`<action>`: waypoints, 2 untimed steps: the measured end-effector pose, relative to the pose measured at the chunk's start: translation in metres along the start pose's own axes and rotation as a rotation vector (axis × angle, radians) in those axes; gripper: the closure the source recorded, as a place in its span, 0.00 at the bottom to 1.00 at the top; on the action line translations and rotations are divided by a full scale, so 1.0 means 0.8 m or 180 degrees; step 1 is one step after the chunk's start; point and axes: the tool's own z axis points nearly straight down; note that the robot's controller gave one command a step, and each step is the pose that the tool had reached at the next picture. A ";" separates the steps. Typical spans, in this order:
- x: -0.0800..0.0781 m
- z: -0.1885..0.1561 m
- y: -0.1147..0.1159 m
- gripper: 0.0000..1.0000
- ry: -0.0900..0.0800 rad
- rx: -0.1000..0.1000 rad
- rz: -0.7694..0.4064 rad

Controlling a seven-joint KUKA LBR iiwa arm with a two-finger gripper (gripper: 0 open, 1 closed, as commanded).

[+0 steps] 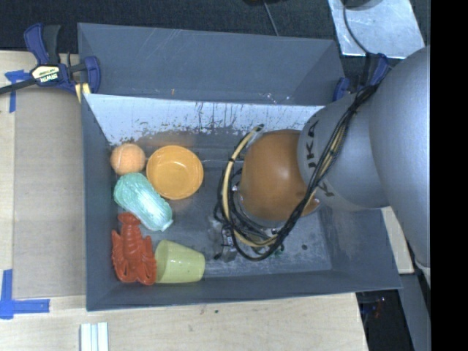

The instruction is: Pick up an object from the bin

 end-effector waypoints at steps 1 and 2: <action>-0.038 0.000 0.032 1.00 -0.0009 -0.0001 -0.0216; -0.101 -0.005 0.055 0.00 -0.0008 -0.0001 -0.0403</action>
Offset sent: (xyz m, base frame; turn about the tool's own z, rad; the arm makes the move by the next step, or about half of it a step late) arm 0.0677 0.0617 0.0051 -0.1274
